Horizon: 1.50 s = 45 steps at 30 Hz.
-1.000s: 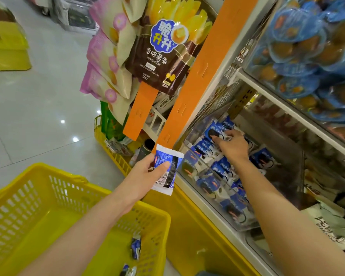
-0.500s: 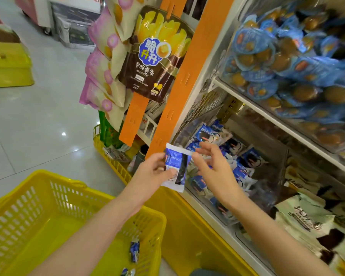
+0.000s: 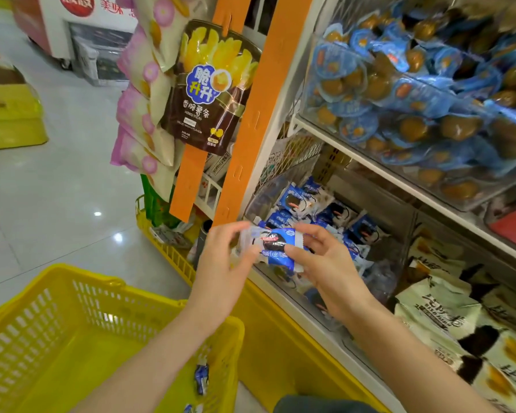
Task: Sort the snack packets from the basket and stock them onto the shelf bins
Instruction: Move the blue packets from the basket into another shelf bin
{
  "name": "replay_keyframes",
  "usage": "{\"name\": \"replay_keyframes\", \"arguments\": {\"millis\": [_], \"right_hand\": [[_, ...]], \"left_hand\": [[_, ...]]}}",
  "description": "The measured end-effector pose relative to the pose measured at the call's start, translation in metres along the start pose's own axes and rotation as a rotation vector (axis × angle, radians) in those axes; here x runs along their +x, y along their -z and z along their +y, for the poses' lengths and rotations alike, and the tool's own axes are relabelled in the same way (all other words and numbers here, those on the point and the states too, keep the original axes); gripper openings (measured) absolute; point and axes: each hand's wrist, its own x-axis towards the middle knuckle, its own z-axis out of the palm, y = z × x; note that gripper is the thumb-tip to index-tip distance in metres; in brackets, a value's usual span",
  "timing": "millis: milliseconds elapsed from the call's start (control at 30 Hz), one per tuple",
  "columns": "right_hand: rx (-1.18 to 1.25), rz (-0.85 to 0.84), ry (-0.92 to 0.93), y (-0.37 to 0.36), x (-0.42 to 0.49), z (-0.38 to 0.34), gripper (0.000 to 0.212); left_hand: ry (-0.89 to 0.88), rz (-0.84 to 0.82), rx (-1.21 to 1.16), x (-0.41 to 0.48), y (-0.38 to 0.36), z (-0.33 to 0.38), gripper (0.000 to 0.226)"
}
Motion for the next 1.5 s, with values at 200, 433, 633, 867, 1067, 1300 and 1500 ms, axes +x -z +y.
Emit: {"name": "replay_keyframes", "arguments": {"millis": [200, 433, 633, 867, 1067, 1300, 1500], "right_hand": [[-0.169, -0.065, 0.043, 0.012, 0.005, -0.004, 0.043], [-0.589, -0.086, 0.089, 0.028, 0.027, -0.017, 0.030], [-0.324, 0.019, 0.249, 0.035, 0.038, -0.026, 0.009], [-0.488, -0.123, 0.178, 0.041, 0.044, -0.020, 0.021], [-0.622, 0.181, 0.201, 0.050, 0.063, -0.009, 0.017], [-0.651, 0.205, 0.104, 0.023, 0.104, 0.015, 0.032], [-0.685, 0.305, 0.102, 0.025, 0.119, 0.030, 0.027]], "left_hand": [[0.334, -0.166, -0.308, 0.021, 0.000, 0.005, 0.022], [-0.084, -0.332, 0.076, 0.056, -0.020, 0.017, 0.026], [0.072, -0.378, -0.070, 0.068, -0.030, 0.012, 0.044], [0.045, -0.352, 0.048, 0.072, -0.025, -0.007, 0.039], [-0.218, -0.203, 0.419, 0.066, -0.026, -0.010, 0.050], [-0.452, -0.347, 0.691, 0.052, -0.020, -0.025, 0.027], [-0.482, -0.455, 0.696, 0.055, -0.009, -0.026, 0.029]]}}
